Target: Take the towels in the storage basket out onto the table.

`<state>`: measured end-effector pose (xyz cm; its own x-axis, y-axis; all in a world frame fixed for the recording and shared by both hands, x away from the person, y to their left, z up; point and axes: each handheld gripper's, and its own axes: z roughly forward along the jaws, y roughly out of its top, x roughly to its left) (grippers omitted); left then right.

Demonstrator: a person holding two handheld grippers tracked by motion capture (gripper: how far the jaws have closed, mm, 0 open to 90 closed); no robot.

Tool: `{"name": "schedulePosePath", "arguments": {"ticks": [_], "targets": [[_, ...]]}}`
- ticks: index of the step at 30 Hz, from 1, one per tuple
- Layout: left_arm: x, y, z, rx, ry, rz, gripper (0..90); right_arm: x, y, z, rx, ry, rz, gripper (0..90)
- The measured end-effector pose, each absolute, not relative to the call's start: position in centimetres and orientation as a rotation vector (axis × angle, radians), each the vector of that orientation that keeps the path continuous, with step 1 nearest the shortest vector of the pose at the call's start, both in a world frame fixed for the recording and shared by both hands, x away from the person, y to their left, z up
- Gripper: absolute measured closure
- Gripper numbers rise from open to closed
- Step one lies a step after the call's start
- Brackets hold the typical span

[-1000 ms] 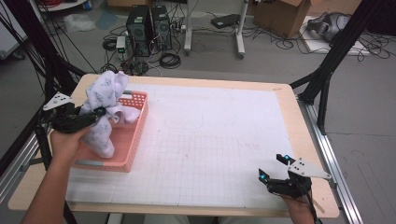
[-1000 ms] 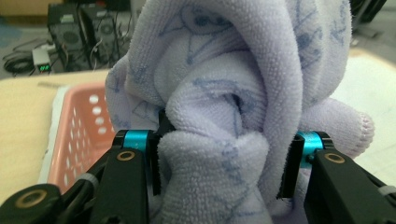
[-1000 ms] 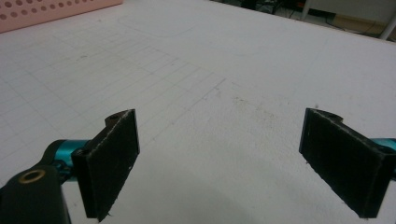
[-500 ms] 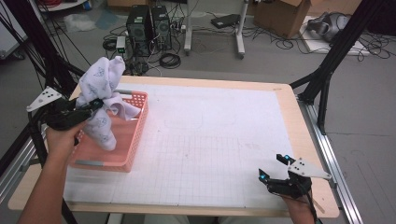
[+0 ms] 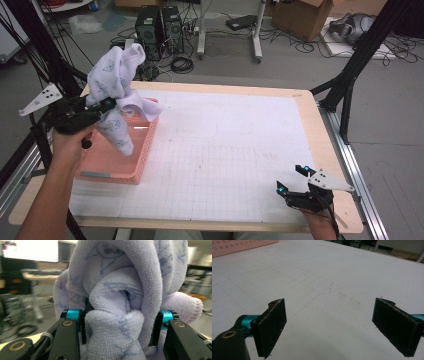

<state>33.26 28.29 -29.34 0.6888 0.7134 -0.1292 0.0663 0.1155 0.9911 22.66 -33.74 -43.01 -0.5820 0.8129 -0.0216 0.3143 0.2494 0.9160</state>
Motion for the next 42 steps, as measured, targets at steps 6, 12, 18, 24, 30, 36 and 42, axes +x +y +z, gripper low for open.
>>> {"name": "schedulePosePath", "arguments": {"ticks": [6, 12, 18, 24, 30, 36, 42], "targets": [[33.4, 25.9, -28.8, 1.429, 0.619, 0.492, 52.5, 22.6, -33.7, -42.9, 1.024, 2.025, 1.311, 10.9], [33.6, 23.3, -28.7, 1.43, 0.558, 0.438, 52.3, 22.6, -33.6, -42.9, 1.018, 2.029, 1.311, 10.9], [33.6, 19.6, -29.0, 1.452, 0.496, 0.387, 52.1, 22.7, -33.6, -43.0, 1.022, 2.029, 1.313, 10.9], [34.0, 15.7, -30.0, 1.504, 0.461, 0.335, 52.0, 22.7, -33.5, -43.0, 1.014, 2.03, 1.315, 10.9], [34.9, 12.1, -31.4, 1.579, 0.472, 0.33, 51.5, 22.8, -33.5, -43.0, 1.017, 2.032, 1.315, 10.9], [36.4, 8.8, -32.6, 1.599, 0.487, 0.339, 51.7, 22.8, -33.6, -43.1, 1.017, 2.032, 1.309, 10.9], [38.0, 5.8, -34.4, 1.625, 0.502, 0.289, 51.7, 22.8, -33.9, -43.1, 1.027, 2.027, 1.311, 10.9]]}}
